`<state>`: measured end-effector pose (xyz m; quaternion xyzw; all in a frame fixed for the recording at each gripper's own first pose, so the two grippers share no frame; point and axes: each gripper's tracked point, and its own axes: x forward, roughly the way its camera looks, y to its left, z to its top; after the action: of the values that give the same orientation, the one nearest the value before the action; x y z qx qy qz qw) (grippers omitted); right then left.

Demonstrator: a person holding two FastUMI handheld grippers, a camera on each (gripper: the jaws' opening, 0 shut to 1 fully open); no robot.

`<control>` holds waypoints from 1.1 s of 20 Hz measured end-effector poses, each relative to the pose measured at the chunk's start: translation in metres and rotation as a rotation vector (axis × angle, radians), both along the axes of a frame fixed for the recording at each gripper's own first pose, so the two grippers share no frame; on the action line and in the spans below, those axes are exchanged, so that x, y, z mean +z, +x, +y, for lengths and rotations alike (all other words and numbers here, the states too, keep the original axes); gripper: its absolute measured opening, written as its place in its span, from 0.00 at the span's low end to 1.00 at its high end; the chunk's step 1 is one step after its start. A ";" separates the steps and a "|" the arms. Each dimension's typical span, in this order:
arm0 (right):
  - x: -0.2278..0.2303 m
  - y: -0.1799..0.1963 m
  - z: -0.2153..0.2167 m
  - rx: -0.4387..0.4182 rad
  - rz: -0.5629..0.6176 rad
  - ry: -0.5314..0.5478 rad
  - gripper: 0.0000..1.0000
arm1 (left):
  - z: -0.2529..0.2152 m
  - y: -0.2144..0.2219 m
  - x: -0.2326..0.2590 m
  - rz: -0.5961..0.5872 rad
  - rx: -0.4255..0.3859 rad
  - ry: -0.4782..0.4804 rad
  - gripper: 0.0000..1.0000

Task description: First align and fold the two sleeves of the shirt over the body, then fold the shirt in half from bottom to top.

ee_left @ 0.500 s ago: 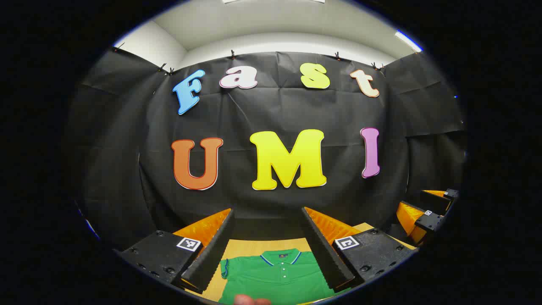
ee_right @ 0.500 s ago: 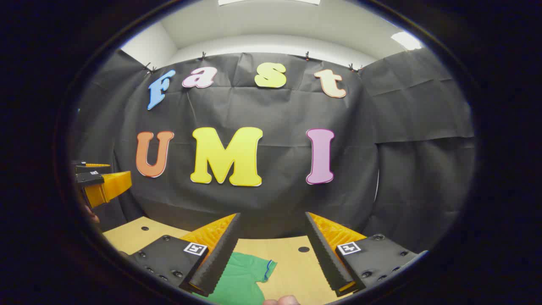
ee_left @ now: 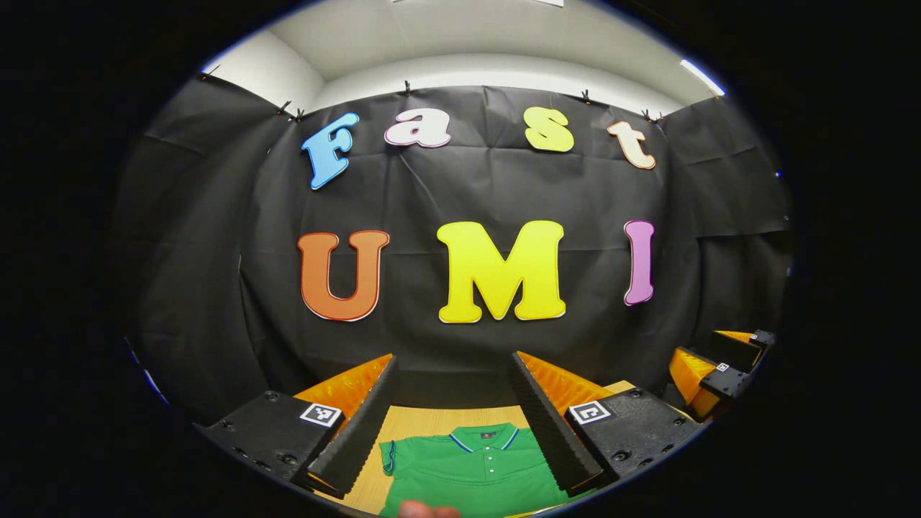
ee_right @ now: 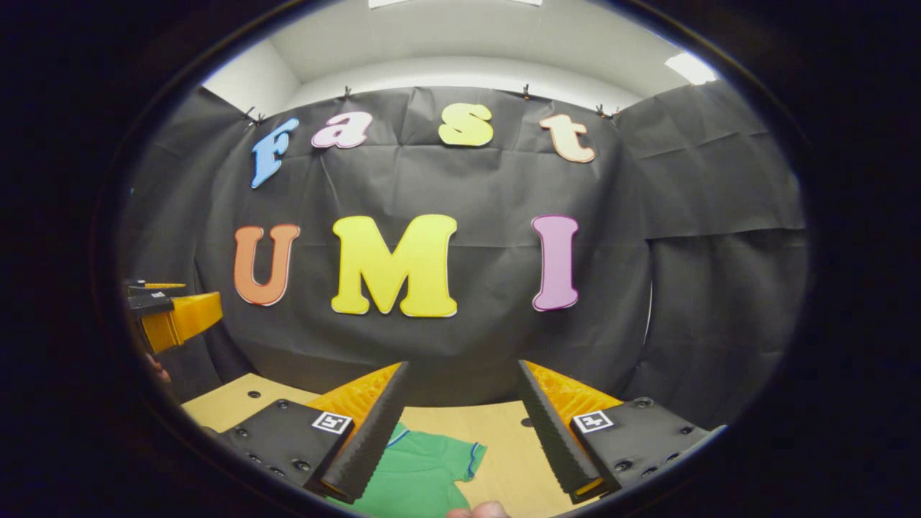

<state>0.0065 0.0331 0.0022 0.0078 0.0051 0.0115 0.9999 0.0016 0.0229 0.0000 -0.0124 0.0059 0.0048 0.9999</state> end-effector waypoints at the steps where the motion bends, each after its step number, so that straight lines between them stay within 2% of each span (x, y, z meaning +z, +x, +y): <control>1: -0.001 0.001 0.004 0.006 0.003 0.001 0.94 | 0.002 -0.002 -0.001 0.003 0.003 -0.002 0.99; 14: -0.003 0.005 0.004 0.024 0.012 -0.025 0.95 | 0.008 -0.002 -0.005 0.009 0.021 -0.032 0.99; 18: -0.021 0.008 0.005 0.053 0.057 -0.052 0.94 | 0.010 0.000 -0.016 0.009 0.005 -0.021 0.99; 22: -0.055 0.010 -0.010 0.073 0.162 -0.084 0.94 | 0.007 -0.002 -0.040 0.055 -0.011 -0.073 0.99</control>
<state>0.0163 0.0235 -0.0532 -0.0335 0.0869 0.0469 0.9946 -0.0003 0.0294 -0.0399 -0.0485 0.0334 -0.0004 0.9983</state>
